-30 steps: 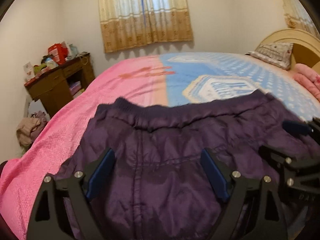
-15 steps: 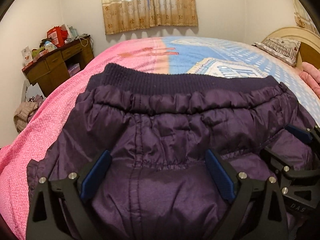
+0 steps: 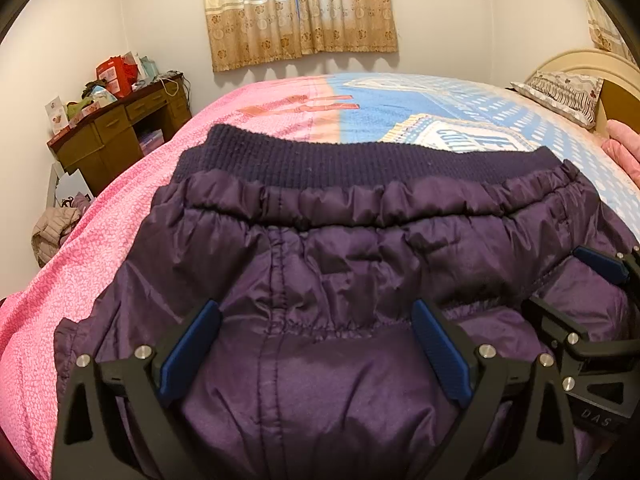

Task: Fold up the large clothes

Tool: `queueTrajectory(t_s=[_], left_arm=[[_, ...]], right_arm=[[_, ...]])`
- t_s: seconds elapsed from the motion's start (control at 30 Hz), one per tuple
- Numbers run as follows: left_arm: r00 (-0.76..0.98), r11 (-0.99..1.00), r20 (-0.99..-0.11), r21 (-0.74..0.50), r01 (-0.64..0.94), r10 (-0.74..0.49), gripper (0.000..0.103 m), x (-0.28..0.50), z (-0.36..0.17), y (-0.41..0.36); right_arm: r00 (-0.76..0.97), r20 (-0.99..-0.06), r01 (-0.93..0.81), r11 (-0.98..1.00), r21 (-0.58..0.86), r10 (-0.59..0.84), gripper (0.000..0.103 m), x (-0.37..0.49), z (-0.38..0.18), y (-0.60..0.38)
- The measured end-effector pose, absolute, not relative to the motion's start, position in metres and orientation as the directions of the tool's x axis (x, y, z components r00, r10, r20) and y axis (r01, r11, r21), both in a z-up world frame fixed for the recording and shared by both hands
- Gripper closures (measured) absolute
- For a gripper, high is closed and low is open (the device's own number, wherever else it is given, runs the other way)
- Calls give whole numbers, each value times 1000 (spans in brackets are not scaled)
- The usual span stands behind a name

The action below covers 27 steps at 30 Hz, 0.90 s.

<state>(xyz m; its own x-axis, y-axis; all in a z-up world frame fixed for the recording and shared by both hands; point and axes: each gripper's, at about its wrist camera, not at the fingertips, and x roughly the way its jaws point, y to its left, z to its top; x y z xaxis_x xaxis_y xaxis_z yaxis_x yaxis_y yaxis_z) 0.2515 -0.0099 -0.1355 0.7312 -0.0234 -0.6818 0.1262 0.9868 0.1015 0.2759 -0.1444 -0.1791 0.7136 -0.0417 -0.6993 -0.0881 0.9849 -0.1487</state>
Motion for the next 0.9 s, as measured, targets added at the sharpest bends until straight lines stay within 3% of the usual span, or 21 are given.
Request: queueTrajectory(t_s=[0.9], left_arm=[[749, 984, -663, 141, 106, 14, 2, 247, -137, -21]], right_arm=[[710, -700, -79, 979, -189, -77, 25, 279, -181, -137]])
